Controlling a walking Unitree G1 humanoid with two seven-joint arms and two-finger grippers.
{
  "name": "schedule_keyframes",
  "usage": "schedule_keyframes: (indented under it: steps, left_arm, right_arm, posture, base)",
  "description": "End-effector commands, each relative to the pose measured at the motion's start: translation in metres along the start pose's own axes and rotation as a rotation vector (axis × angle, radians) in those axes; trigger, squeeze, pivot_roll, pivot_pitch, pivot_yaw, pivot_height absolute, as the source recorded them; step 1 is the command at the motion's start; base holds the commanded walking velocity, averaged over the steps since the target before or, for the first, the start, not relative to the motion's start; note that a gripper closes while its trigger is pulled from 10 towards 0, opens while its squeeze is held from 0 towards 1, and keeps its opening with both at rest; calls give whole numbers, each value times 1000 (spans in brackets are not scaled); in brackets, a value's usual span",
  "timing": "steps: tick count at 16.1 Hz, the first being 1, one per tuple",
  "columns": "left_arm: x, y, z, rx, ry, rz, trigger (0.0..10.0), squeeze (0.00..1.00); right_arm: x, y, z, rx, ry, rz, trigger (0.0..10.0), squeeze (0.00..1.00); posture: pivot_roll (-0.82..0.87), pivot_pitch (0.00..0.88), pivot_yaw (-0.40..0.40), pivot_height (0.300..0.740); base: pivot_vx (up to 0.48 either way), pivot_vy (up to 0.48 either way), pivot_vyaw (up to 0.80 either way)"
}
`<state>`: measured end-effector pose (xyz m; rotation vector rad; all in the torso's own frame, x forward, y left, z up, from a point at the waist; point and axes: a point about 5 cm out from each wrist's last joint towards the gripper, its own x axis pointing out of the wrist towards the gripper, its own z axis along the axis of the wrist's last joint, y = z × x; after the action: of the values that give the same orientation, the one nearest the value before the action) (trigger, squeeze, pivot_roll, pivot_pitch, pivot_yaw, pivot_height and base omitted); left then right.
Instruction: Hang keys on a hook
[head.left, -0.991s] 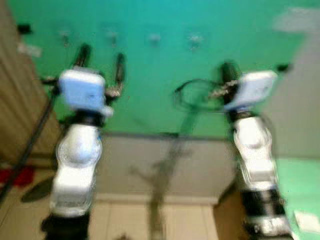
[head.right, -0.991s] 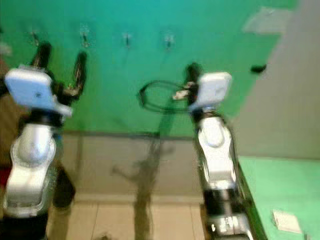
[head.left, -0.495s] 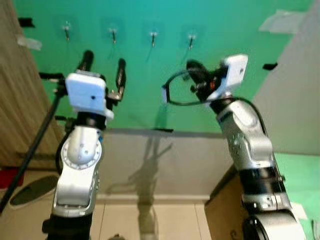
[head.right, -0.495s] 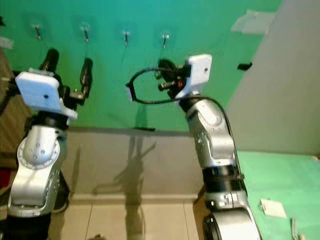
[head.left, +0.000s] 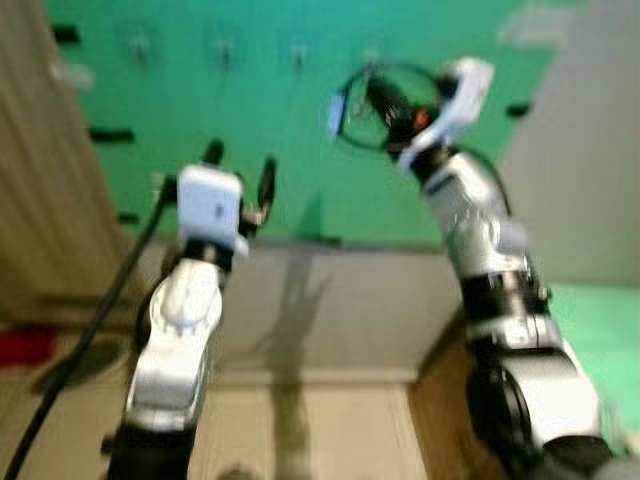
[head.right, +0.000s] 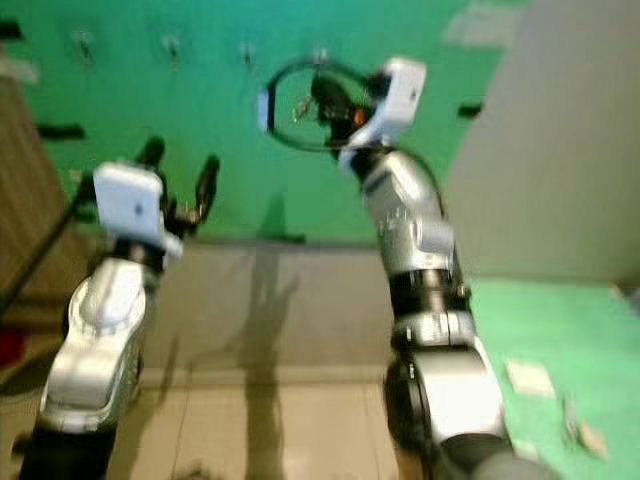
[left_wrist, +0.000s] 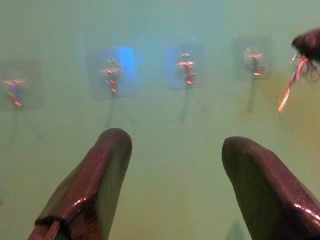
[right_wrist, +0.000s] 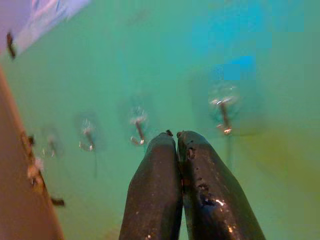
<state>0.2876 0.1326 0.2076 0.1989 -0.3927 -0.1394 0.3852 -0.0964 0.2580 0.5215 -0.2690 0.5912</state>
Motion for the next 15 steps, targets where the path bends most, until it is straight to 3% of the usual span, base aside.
schedule_keyframes:
  steps: [1,4,9,15]
  left_arm:
    - [1,-1,6,-3,-32,-11,10000,0]
    - [0,-5,3,-1,-25,-40,10000,0]
    - [2,-5,-4,57,8,-58,10000,0]
    - [-6,-1,-5,65,21,-25,10000,0]
  right_arm:
    - [7,5,21,54,-67,48,0,0]
    - [12,5,29,100,-98,75,0,0]
    - [12,-12,24,261,-106,-1,0,0]
    - [23,-14,19,289,-94,-26,0,0]
  posture:
    - [197,0,-86,740]
    - [196,0,-80,740]
    - [192,0,-78,740]
    - [227,0,-101,740]
  base:
    - [0,0,0]
    - [0,0,0]
    - [0,0,0]
    - [0,0,0]
